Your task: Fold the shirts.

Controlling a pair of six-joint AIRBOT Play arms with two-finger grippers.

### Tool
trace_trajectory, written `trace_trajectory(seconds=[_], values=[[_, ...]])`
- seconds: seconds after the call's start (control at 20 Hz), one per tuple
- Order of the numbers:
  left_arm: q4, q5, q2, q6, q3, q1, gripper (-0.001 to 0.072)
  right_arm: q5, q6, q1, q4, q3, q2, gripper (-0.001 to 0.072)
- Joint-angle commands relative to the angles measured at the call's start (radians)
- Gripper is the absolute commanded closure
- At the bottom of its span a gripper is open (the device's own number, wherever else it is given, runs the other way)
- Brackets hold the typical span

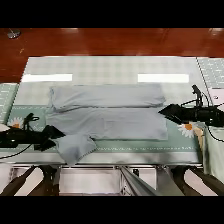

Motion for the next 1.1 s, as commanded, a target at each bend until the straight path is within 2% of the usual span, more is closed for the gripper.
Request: trace_trajectory(seconds=[0.0, 0.05, 0.1, 0.15, 0.2, 0.35, 0.4, 0.7, 0.95, 1.05], values=[[0.011, 0.077, -0.075, -0.001, -0.004, -0.151, 0.0008, -0.002, 0.008, -0.031, 0.005, 0.021, 0.001, 0.0087], [0.011, 0.096, -0.083, -0.006, -0.004, -0.178, 0.0106, 0.034, 0.013, -0.067, -0.014, 0.047, 0.001, 0.0087], [0.01, 0.098, -0.082, -0.002, -0.004, -0.187, 0.0491, 0.071, 0.014, -0.108, -0.043, 0.075, 0.001, 0.0087], [0.002, 0.098, -0.078, 0.014, -0.004, -0.186, 0.0678, 0.105, 0.019, -0.158, -0.09, 0.098, 0.002, 0.0087], [-0.001, 0.096, -0.075, 0.024, -0.003, -0.184, 0.0685, 0.131, 0.04, -0.201, -0.145, 0.108, 0.002, 0.0087], [-0.003, 0.097, -0.074, 0.028, -0.003, -0.184, 0.0684, 0.203, 0.19, -0.245, -0.375, 0.063, 0.002, 0.0087], [-0.01, 0.097, -0.074, 0.029, -0.003, -0.184, 0.0684, 0.203, 0.213, -0.245, -0.378, 0.024, 0.002, 0.0087], [-0.016, 0.097, -0.074, 0.028, -0.005, -0.184, 0.0684, 0.207, 0.218, -0.045, -0.389, -0.103, -0.035, 0.0087], [-0.046, 0.097, -0.074, 0.028, -0.005, -0.184, 0.0684, 0.034, 0.219, 0.061, -0.229, -0.103, -0.122, 0.0088], [-0.067, 0.099, -0.074, 0.029, -0.004, -0.185, 0.0684, -0.023, 0.212, 0.06, -0.147, -0.1, -0.139, 0.0135]])
